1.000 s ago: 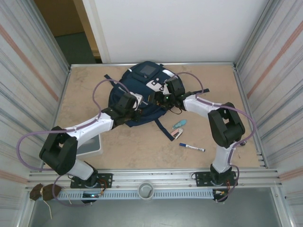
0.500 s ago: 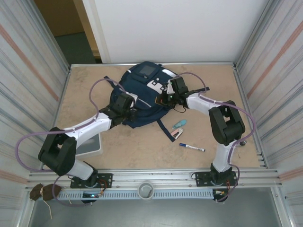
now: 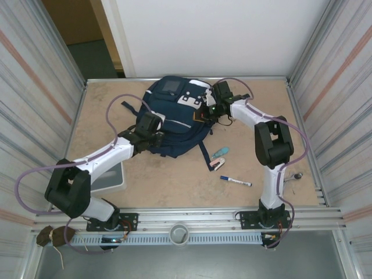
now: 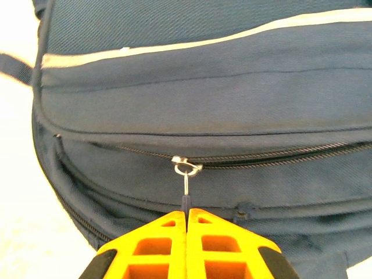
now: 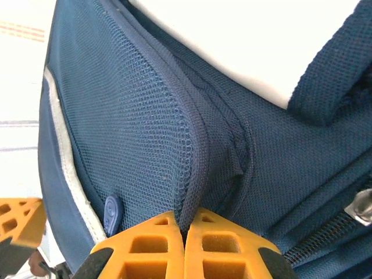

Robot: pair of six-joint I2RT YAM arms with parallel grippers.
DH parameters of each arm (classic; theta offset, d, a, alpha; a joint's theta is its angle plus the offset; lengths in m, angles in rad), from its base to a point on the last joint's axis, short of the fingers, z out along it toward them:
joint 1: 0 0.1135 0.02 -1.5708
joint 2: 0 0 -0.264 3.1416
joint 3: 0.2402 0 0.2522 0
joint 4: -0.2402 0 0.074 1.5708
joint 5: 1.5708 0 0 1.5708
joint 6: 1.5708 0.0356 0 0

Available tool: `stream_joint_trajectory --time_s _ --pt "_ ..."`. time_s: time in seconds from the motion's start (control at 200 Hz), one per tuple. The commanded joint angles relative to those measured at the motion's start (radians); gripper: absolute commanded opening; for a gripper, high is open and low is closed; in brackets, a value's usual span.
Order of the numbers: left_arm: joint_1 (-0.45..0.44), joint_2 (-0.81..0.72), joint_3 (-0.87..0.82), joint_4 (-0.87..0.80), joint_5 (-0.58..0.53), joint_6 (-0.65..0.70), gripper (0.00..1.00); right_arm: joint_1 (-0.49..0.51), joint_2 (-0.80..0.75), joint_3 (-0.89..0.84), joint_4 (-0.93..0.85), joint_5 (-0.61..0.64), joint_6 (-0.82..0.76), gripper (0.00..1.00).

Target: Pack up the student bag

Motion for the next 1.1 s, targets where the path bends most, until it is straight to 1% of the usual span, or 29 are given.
stream_joint_trajectory --time_s 0.0,0.06,0.13,0.195,0.225,0.301,0.346,0.406,0.486,0.541,0.626,0.696,0.746,0.797,0.842,0.902,0.942,1.027,1.092 --pt "-0.066 -0.019 0.034 -0.072 0.008 -0.021 0.0 -0.015 0.059 0.137 -0.081 0.005 -0.096 0.0" --pt "-0.101 0.004 0.069 -0.071 0.025 -0.027 0.0 -0.026 0.076 0.19 -0.126 0.044 -0.105 0.01" --pt "-0.132 0.039 0.109 -0.066 0.029 -0.029 0.0 -0.043 0.067 0.214 -0.155 0.094 -0.099 0.09" --pt "-0.15 0.07 0.141 -0.059 0.025 -0.029 0.0 -0.053 0.03 0.188 -0.158 0.134 -0.085 0.14" --pt "-0.154 0.084 0.154 -0.057 0.023 -0.029 0.0 -0.056 0.007 0.158 -0.146 0.147 -0.076 0.18" --pt "-0.16 0.111 0.171 -0.055 0.019 -0.03 0.0 -0.051 -0.07 0.041 -0.069 0.138 -0.04 0.36" --pt "-0.162 0.121 0.171 -0.051 0.019 -0.032 0.0 -0.047 -0.11 -0.035 -0.016 0.124 -0.006 0.42" --pt "-0.163 0.127 0.165 -0.046 0.021 -0.035 0.0 -0.041 -0.151 -0.123 0.049 0.114 0.033 0.46" --pt "-0.164 0.125 0.147 -0.035 0.026 -0.041 0.0 -0.026 -0.174 -0.197 0.101 0.133 0.068 0.5" --pt "-0.164 0.122 0.132 -0.028 0.029 -0.045 0.0 -0.015 -0.172 -0.224 0.137 0.134 0.085 0.51" --pt "-0.164 0.123 0.111 -0.018 0.029 -0.047 0.0 -0.001 -0.152 -0.241 0.196 0.091 0.116 0.51" --pt "-0.164 0.125 0.098 -0.018 0.023 -0.048 0.0 0.013 -0.14 -0.24 0.213 0.08 0.122 0.5" --pt "-0.164 0.123 0.091 -0.019 0.017 -0.048 0.0 0.019 -0.138 -0.239 0.213 0.09 0.118 0.44" --pt "-0.164 0.119 0.082 -0.019 0.006 -0.049 0.0 0.016 -0.141 -0.243 0.208 0.1 0.11 0.32" --pt "-0.162 0.113 0.074 -0.019 -0.006 -0.049 0.0 0.01 -0.146 -0.247 0.197 0.111 0.099 0.17" --pt "-0.155 0.1 0.064 -0.026 -0.032 -0.052 0.0 -0.006 -0.157 -0.253 0.174 0.119 0.079 0.03" --pt "-0.145 0.089 0.052 -0.028 -0.05 -0.055 0.0 -0.015 -0.163 -0.253 0.161 0.124 0.063 0.0" --pt "-0.109 0.067 0.02 -0.03 -0.085 -0.053 0.0 -0.04 -0.169 -0.242 0.116 0.136 0.013 0.0" --pt "-0.069 0.058 -0.003 -0.033 -0.101 -0.049 0.0 -0.056 -0.164 -0.219 0.081 0.116 -0.034 0.0"
